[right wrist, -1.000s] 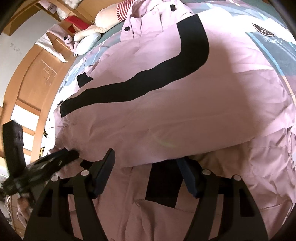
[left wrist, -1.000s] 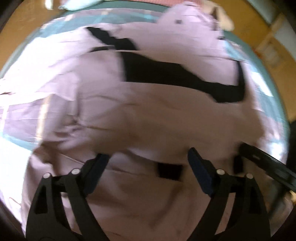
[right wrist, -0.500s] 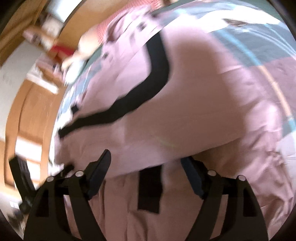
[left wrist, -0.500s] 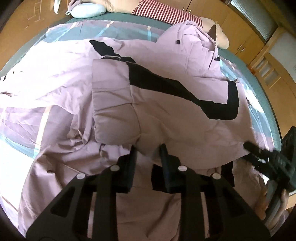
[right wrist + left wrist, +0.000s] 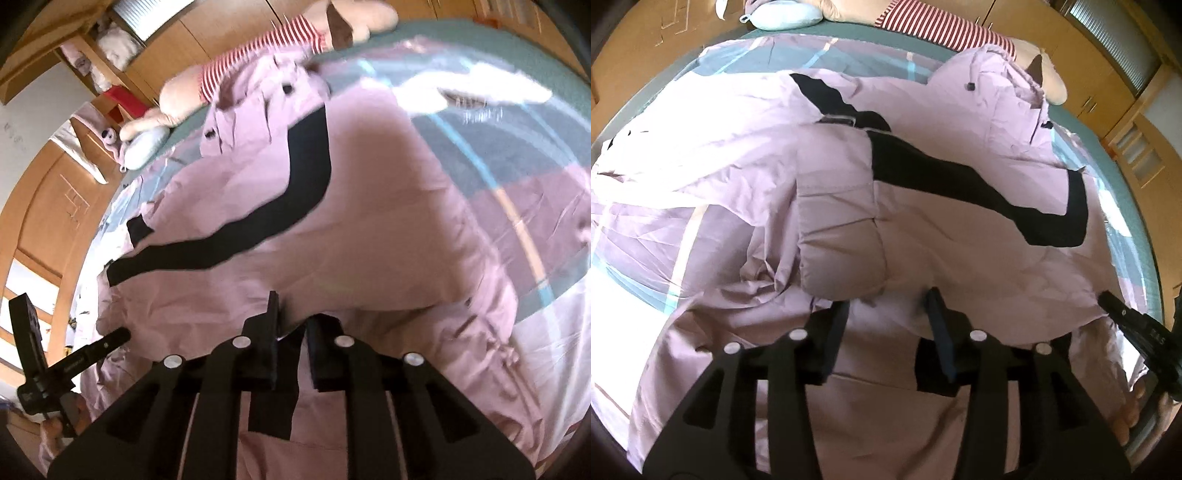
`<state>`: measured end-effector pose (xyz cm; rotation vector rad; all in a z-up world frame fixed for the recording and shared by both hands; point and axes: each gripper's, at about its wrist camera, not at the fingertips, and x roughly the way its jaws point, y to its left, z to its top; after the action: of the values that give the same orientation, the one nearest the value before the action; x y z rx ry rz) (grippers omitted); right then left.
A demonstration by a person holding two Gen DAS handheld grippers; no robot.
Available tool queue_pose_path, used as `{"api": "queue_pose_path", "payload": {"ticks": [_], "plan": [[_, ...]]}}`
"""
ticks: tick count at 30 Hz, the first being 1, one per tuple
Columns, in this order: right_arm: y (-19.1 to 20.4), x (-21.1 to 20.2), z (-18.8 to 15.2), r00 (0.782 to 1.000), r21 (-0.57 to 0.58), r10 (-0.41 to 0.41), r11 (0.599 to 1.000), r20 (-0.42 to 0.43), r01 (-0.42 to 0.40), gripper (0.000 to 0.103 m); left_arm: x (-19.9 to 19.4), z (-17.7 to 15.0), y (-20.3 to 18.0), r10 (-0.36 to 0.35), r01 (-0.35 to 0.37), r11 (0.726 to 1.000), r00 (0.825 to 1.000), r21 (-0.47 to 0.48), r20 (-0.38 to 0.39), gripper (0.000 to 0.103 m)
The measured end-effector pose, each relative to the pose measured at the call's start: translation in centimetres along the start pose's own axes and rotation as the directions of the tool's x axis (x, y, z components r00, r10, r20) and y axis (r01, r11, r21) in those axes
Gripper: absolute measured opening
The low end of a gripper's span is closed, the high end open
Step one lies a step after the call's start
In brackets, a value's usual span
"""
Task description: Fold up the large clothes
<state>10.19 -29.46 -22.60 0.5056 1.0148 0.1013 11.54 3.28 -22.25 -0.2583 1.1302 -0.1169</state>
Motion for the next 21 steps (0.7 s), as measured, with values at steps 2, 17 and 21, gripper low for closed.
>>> {"api": "queue_pose_path", "payload": {"ticks": [2, 17, 21], "plan": [[0.3, -0.2, -0.3, 1.0, -0.007, 0.001, 1.0, -0.026, -0.001, 0.05, 0.3, 0.0, 0.3, 0.004, -0.004, 1.0, 0.999, -0.019, -0.031, 0.065], [2.8, -0.3, -1.0, 0.977, -0.215, -0.171, 0.957, 0.124, 0.195, 0.029, -1.9, -0.4, -1.5, 0.077, -0.089, 0.993, 0.987, 0.077, 0.139, 0.008], [3.3, 0.6, -1.1, 0.983, -0.248, -0.179, 0.952, 0.034, 0.182, 0.045, -2.3, -0.8, -2.5, 0.159, -0.182, 0.976, 0.972, 0.123, 0.175, 0.008]]}}
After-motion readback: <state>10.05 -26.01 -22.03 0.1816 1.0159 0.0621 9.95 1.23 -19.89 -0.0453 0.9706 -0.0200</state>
